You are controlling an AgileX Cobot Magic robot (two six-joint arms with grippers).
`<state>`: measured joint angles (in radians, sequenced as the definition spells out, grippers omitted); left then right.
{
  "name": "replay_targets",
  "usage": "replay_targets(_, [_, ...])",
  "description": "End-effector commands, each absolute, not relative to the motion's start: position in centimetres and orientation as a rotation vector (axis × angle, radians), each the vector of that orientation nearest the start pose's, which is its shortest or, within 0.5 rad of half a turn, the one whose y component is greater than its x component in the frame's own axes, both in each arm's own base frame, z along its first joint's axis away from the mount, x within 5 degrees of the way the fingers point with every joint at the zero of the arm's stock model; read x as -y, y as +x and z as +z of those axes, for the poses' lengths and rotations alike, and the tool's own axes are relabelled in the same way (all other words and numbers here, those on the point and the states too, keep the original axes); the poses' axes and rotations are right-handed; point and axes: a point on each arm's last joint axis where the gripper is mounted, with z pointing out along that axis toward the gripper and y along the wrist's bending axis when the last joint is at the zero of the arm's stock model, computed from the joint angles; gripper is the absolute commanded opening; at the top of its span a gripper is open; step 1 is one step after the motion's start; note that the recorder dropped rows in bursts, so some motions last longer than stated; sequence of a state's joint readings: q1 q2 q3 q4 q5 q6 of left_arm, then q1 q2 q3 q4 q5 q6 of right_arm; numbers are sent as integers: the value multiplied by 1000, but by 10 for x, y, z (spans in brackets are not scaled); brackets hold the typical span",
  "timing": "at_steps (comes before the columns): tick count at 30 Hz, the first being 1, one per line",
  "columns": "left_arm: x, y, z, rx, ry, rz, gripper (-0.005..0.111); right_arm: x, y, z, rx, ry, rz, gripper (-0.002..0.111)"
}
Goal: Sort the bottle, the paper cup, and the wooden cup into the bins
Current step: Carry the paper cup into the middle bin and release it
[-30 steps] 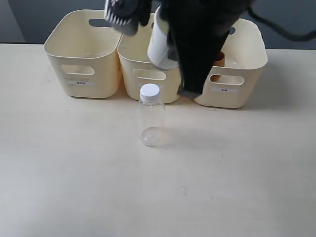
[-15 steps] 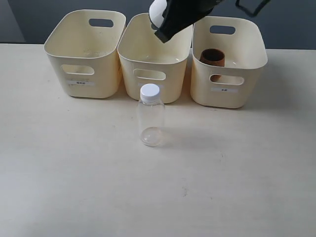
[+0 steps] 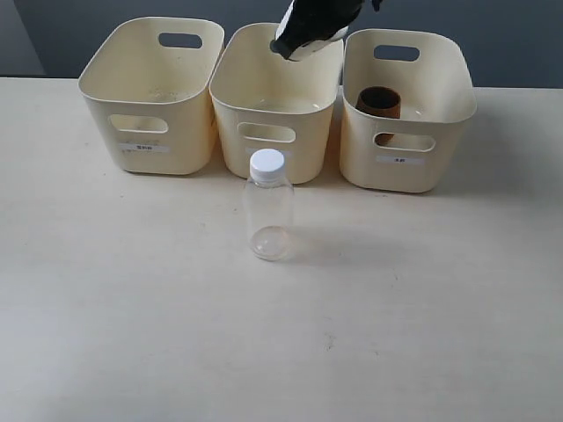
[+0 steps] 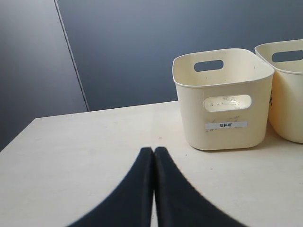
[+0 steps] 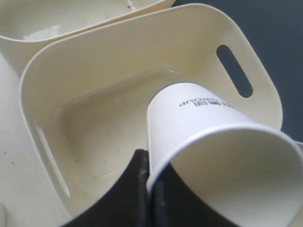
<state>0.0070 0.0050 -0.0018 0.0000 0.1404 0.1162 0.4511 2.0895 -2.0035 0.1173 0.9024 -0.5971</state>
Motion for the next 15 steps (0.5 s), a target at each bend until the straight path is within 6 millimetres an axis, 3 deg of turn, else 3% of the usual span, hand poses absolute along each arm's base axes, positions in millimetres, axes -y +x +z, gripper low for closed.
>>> replay_targets(1, [0, 56, 201, -1617, 87, 94, 0, -216, 448, 288, -2224, -1233, 78, -1])
replay_targets(7, [0, 56, 201, -1617, 87, 94, 0, -210, 470, 258, -2305, -1370, 67, -1])
replay_targets(15, [0, 56, 201, -1617, 87, 94, 0, -220, 488, 229, -2243, -1444, 116, -1])
